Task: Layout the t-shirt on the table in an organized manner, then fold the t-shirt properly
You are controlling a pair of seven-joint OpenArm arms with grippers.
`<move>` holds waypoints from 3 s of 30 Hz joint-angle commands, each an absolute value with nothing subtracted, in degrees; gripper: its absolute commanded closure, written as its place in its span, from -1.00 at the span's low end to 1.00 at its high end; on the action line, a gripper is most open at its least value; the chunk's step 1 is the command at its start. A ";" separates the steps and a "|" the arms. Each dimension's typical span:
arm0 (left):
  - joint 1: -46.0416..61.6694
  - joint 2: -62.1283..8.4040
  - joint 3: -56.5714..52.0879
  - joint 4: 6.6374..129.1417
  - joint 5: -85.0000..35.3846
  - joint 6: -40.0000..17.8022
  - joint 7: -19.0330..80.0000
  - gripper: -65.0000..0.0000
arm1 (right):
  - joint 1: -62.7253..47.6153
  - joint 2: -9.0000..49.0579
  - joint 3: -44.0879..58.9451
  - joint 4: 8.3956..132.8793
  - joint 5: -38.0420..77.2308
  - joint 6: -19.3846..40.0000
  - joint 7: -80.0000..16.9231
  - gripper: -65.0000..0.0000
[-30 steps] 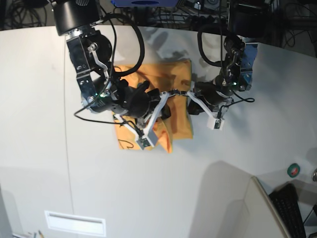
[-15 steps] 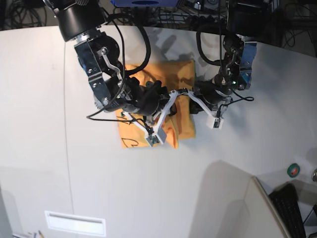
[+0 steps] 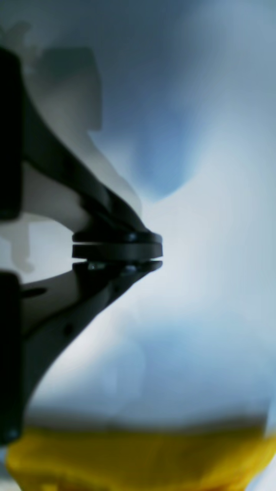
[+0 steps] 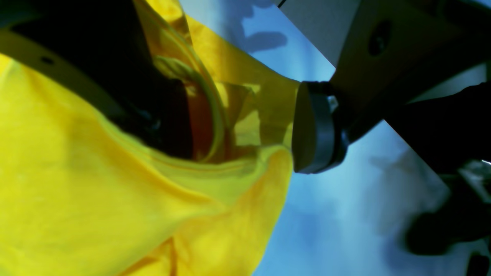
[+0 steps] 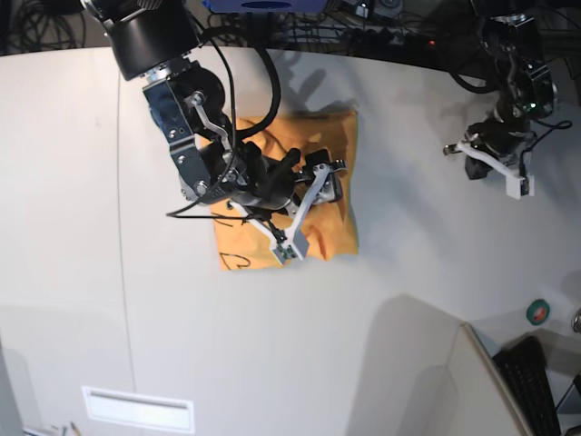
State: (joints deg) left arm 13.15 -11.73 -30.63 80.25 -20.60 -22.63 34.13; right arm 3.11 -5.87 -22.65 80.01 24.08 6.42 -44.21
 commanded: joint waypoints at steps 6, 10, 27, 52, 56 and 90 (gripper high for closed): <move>12.09 -13.93 -40.13 80.04 -21.14 -27.12 37.14 1.00 | 5.32 -6.55 -29.76 81.01 24.75 6.55 -43.47 -0.14; 12.00 -14.02 -40.40 80.22 -21.14 -27.21 37.41 1.00 | 7.52 -6.55 -36.44 80.84 24.66 6.37 -43.56 -0.14; 11.38 -15.60 -40.84 73.89 -21.14 -27.21 36.97 1.00 | 6.46 3.47 -28.70 104.92 24.66 -5.93 -48.57 1.00; 10.68 -15.60 -40.75 73.63 -21.05 -27.21 36.97 1.00 | 4.26 6.11 -43.21 90.77 24.92 -6.37 -44.00 1.00; 10.68 -15.60 -40.66 73.63 -21.05 -27.21 36.97 1.00 | 2.15 4.62 -46.29 94.29 24.66 -6.46 -44.35 1.00; 10.68 -15.69 -40.75 73.63 -20.62 -27.21 36.97 1.00 | 9.63 1.19 -37.23 78.73 24.75 -10.07 -42.07 1.00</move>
State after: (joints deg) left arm 10.81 -14.61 -40.42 72.86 -19.97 -27.05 37.98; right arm 8.21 1.69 -37.19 77.95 24.34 -10.31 -42.92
